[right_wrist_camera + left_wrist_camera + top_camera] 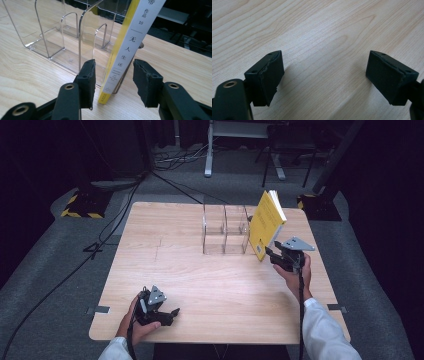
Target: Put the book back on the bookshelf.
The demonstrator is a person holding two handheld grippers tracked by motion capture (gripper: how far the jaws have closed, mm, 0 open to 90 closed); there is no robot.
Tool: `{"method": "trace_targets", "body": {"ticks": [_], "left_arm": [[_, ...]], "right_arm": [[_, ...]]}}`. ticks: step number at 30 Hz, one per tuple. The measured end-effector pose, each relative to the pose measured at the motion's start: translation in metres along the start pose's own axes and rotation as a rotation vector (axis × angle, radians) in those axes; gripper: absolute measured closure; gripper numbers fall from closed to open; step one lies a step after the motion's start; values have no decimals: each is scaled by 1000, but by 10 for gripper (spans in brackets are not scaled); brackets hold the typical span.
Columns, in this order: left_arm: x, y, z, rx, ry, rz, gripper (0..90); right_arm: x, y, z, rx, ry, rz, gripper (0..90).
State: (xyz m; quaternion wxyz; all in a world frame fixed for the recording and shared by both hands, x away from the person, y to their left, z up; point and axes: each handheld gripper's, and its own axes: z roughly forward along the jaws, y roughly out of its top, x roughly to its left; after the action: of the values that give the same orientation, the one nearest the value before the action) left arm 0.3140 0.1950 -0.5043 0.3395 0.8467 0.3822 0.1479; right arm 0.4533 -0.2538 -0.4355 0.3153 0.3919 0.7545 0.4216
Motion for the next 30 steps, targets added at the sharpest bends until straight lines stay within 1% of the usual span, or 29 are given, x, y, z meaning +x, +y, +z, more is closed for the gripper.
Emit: {"method": "trace_targets", "body": {"ticks": [2,4,8,11,14,18,22,26,27,29,30], "left_arm": [[0,0,0,1,-1,0,154],[0,0,0,-3,3,-1,155],[0,0,0,1,0,0,155],[0,0,0,-2,2,0,154],[0,0,0,1,0,0,155],[0,0,0,-1,1,0,155],[0,0,0,-1,1,0,155],[0,0,0,-2,2,-1,155],[0,0,0,-2,2,-1,155],[0,0,0,0,0,0,155],[0,0,0,1,-1,0,155]], "right_arm": [[-2,0,-3,-1,18,0,522],[-3,0,-5,11,21,-2,522],[-5,-1,-9,22,37,-22,518],[-7,-2,-12,30,49,-18,508],[-8,-3,-16,38,57,-28,497],[-10,-3,-24,47,76,-66,478],[-8,-3,-31,81,105,-123,453],[-6,-5,-37,111,139,-160,418],[-6,-5,-38,120,149,-164,408],[-6,-6,-42,118,171,-163,405],[-6,-6,-43,120,174,-162,399]]}}
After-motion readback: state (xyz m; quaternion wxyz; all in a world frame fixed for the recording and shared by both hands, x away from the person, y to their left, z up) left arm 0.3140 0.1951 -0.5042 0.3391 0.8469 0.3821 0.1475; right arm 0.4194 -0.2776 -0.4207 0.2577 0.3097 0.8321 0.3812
